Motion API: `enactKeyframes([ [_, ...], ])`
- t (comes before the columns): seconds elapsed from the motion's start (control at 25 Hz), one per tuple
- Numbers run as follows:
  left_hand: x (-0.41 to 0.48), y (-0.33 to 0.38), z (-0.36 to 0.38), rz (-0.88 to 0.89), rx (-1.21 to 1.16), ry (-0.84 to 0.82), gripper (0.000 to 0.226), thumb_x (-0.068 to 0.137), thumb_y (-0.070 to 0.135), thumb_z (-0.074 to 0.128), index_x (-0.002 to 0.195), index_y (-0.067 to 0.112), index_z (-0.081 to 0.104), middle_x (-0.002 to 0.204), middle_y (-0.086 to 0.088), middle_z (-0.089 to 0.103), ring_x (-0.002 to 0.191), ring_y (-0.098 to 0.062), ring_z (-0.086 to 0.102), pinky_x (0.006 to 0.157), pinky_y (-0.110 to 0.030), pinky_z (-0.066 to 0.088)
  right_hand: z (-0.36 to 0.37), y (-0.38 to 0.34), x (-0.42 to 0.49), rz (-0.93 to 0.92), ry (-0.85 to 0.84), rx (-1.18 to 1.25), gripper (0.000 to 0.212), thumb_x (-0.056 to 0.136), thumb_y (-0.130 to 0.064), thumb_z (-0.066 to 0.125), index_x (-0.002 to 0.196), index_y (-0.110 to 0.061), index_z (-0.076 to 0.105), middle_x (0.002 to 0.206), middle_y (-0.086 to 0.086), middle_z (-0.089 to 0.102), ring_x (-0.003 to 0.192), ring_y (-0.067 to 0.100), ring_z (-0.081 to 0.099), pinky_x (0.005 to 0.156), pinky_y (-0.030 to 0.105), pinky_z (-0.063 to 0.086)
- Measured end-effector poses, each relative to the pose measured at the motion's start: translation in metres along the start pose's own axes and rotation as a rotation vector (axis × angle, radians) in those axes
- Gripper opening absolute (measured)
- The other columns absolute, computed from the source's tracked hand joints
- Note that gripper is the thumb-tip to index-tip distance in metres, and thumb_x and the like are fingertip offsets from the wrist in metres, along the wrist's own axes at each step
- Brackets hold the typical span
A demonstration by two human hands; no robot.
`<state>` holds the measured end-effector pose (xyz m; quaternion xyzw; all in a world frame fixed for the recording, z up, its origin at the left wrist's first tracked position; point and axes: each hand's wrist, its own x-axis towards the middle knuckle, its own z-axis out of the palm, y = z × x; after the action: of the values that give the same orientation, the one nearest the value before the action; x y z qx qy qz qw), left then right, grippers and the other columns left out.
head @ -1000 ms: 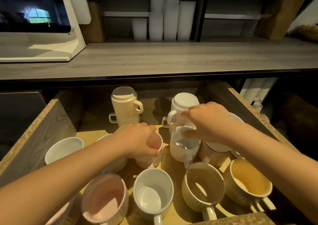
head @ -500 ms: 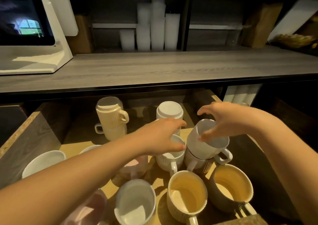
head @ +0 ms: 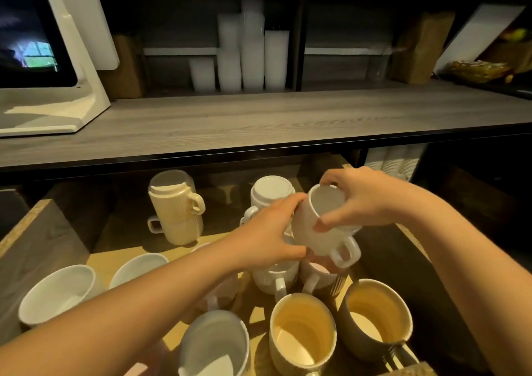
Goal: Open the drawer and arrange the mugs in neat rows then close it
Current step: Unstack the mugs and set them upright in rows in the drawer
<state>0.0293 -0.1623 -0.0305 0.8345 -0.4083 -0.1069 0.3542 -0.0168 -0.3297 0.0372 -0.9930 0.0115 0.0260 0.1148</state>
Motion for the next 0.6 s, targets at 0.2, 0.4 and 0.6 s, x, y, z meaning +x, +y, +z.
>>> enactKeyframes([
  [0.2,-0.008,0.008,-0.036,0.043,0.063,0.116,0.078,0.072,0.034,0.076,0.136,0.034,0.032,0.127,0.011,0.046,0.113,-0.005,0.045,0.089,-0.021,0.046,-0.005,-0.011,0.000,-0.052,0.167,0.350,0.059,0.073,-0.055,0.064,0.118,-0.017,0.055,0.089,-0.005,0.058,0.082,0.011,0.059,0.069,0.026,0.054],
  [0.4,-0.034,0.005,-0.068,0.000,0.030,0.020,0.078,0.068,0.038,0.079,0.133,0.037,0.036,0.122,0.013,0.053,0.111,-0.006,0.052,0.093,-0.029,0.051,0.005,-0.038,-0.001,-0.129,0.126,0.503,0.058,0.063,-0.073,0.054,0.099,-0.027,0.058,0.091,-0.005,0.063,0.080,0.013,0.063,0.064,0.021,0.057],
  [0.6,-0.077,-0.022,-0.113,-0.052,0.076,0.087,0.078,0.064,0.034,0.084,0.128,0.041,0.040,0.118,0.020,0.052,0.110,0.000,0.052,0.091,-0.029,0.052,0.009,-0.077,0.014,-0.352,-0.148,0.588,0.043,0.068,-0.062,0.061,0.104,-0.052,0.041,0.105,-0.021,0.054,0.095,0.005,0.061,0.069,0.015,0.056],
])
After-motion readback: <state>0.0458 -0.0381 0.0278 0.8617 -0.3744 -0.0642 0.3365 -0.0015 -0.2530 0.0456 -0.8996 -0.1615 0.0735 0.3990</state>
